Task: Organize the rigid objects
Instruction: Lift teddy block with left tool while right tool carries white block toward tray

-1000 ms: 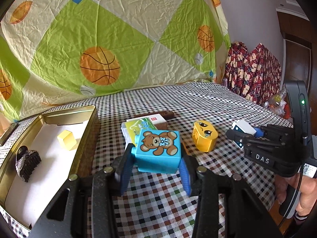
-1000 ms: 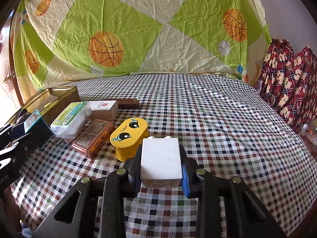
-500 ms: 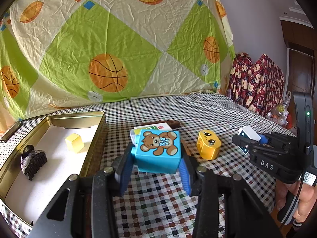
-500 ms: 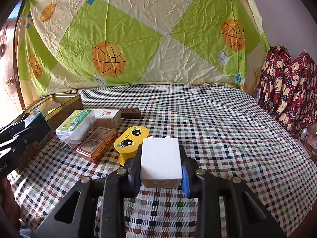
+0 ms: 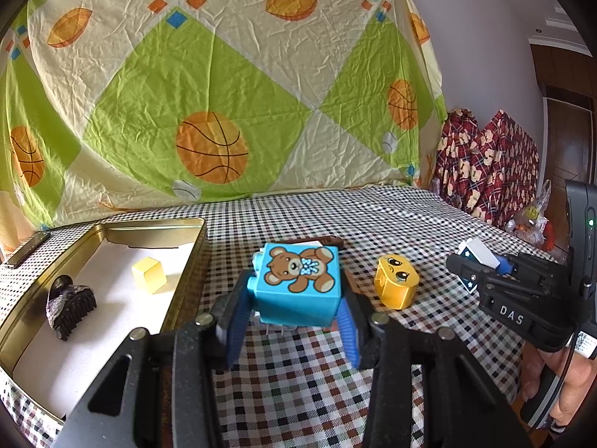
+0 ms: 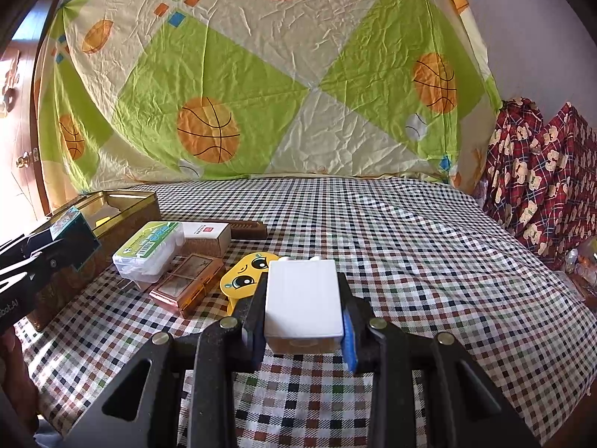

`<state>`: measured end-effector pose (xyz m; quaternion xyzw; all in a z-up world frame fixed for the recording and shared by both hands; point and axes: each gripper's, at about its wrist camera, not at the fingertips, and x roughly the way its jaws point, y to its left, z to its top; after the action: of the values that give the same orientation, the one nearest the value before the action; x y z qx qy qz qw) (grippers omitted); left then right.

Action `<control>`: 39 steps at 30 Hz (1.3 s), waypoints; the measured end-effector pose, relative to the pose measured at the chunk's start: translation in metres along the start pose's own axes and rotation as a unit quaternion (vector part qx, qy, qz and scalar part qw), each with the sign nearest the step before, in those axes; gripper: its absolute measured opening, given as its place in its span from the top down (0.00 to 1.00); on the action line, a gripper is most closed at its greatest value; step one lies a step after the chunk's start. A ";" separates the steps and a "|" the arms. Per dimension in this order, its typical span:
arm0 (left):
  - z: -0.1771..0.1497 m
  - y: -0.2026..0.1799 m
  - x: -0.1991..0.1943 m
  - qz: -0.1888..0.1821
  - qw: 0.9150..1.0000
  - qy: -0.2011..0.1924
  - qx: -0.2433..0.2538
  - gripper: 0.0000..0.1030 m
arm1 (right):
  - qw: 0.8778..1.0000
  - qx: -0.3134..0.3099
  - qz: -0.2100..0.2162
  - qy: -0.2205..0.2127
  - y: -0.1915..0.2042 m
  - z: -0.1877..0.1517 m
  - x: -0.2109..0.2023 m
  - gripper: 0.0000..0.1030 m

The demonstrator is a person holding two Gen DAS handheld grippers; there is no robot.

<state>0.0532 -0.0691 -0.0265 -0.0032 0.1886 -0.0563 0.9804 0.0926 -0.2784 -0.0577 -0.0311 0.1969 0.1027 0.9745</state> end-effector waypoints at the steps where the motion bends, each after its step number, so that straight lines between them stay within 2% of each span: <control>1: 0.000 0.000 0.000 0.000 1.000 -0.001 0.000 0.60 | 1.000 0.000 0.000 -0.002 0.000 0.000 -0.001 0.67; 14: -0.002 0.001 -0.008 0.006 1.000 -0.026 0.001 0.60 | 1.000 0.001 -0.002 -0.024 0.000 -0.001 -0.006 0.67; 21: -0.003 0.000 -0.014 0.010 0.999 -0.044 0.004 0.60 | 0.999 0.000 0.002 -0.052 0.001 -0.003 -0.015 0.67; 30: -0.003 0.002 -0.022 0.014 0.998 -0.068 0.000 0.60 | 0.998 0.002 0.002 -0.059 0.001 -0.003 -0.016 0.67; 39: -0.003 0.005 -0.029 0.024 0.996 -0.091 -0.006 0.60 | 0.996 0.033 -0.024 -0.083 -0.005 -0.004 -0.024 0.67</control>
<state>0.0264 -0.0605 -0.0187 -0.0097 0.0990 -0.0312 0.9946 0.0707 -0.2884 -0.0522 0.0046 0.1180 0.0752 0.9902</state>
